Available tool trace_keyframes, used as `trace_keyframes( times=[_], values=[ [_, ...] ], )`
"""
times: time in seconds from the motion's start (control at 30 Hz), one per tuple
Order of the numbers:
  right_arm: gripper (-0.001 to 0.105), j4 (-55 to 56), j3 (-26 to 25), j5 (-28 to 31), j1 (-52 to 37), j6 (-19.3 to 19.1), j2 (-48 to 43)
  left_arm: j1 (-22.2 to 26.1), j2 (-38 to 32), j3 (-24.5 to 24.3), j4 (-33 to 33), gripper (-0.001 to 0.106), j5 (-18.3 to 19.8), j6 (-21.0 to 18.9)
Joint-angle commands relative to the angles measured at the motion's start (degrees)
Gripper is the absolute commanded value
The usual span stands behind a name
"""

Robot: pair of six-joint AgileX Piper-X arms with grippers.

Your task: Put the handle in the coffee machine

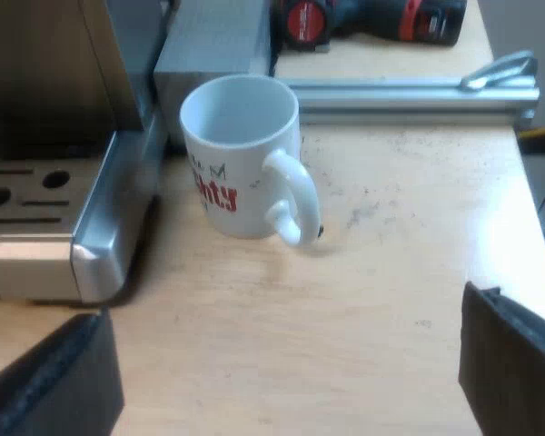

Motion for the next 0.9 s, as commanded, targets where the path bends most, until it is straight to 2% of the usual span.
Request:
trace_keyframes(
  times=[0.03, 0.17, 0.3, 0.4, 0.67, 0.8, 0.9],
  values=[
    [0.078, 0.01, 1.13, -0.20, -0.37, 0.34, -0.93, 0.24, -2.29, -0.29, -0.06, 0.083, 0.70, 0.33],
    [0.078, 0.00, 3.48, -0.03, -0.37, -0.25, -2.06, 1.63, -2.45, 0.14, -0.16, 0.083, 0.70, 0.73],
    [0.078, 0.44, 4.98, -0.03, -0.37, -0.25, -2.61, 2.10, -2.45, 2.97, -0.14, 0.083, 0.91, 0.96],
    [0.078, 1.84, 5.08, -0.03, -0.37, -1.11, -2.61, 2.30, -2.45, 3.53, -0.57, 0.083, 1.86, 2.24],
    [0.078, 2.16, 5.08, -0.03, -0.37, -1.24, -2.61, 2.97, -2.45, 3.76, -1.39, 0.083, 3.48, 2.25],
    [0.078, 0.74, 5.85, -0.23, -0.37, -3.78, -2.61, 2.97, -2.45, 5.17, -4.43, 0.083, 4.42, 2.25],
    [0.078, 0.21, 6.08, -0.45, -0.37, -3.84, -2.61, 2.97, -2.45, 5.43, -4.90, 0.083, 4.78, 2.25]
  ],
)
